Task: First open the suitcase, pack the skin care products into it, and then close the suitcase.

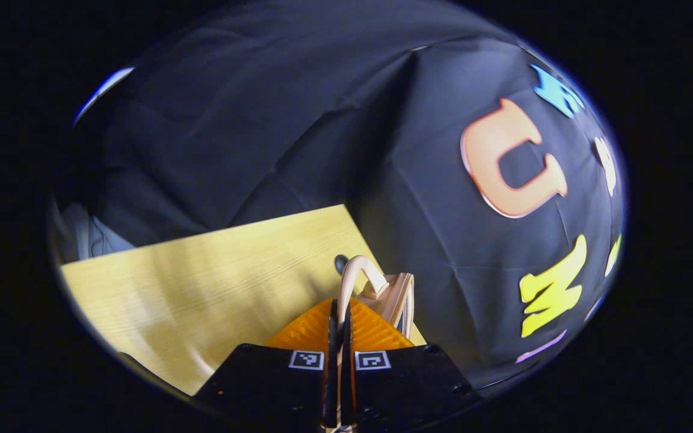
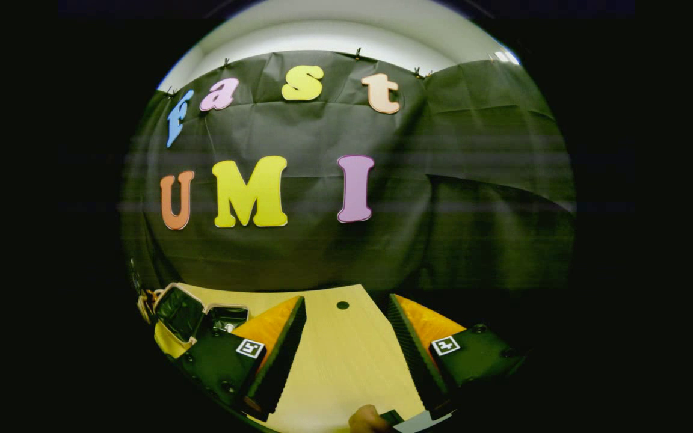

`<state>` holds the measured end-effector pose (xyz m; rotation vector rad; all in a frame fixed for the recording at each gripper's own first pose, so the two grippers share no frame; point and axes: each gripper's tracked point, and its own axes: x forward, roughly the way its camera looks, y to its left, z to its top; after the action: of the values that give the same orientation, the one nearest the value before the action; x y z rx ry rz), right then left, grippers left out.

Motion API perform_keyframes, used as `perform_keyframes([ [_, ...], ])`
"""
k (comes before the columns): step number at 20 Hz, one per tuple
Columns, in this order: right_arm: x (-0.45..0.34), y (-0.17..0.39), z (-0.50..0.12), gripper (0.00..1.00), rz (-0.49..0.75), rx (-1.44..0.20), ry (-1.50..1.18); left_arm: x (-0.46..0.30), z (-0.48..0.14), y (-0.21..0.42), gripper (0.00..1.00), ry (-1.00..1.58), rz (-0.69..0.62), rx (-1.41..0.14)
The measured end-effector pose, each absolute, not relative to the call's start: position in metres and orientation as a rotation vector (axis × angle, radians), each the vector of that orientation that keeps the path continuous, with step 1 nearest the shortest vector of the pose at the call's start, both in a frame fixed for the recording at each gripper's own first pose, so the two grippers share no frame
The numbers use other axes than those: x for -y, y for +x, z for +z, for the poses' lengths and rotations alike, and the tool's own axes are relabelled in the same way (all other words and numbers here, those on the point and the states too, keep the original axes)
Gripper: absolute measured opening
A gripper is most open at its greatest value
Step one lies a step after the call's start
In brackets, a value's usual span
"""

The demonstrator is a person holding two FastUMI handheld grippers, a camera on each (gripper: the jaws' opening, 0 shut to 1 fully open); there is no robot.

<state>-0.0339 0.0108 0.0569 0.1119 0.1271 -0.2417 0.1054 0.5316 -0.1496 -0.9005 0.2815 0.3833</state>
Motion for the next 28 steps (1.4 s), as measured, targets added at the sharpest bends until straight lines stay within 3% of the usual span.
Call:
perform_keyframes([
  [7, -0.002, -0.026, 0.053, 0.82, -0.151, -0.108, 0.087, -0.454, -0.054, 0.115, 0.04, -0.483, 0.341, -0.219],
  [16, 0.03, 0.0, 0.046, 0.82, -0.058, -0.089, 0.092, -0.327, -0.006, 0.123, 0.03, -0.128, 0.292, -0.17],
  [22, 0.043, 0.022, 0.043, 0.81, 0.028, -0.089, 0.06, -0.208, -0.026, 0.125, 0.03, -0.013, 0.196, -0.18],
  [28, 0.067, 0.033, 0.028, 0.82, 0.08, -0.105, 0.023, -0.108, -0.096, 0.134, 0.03, 0.068, 0.106, -0.3],
])
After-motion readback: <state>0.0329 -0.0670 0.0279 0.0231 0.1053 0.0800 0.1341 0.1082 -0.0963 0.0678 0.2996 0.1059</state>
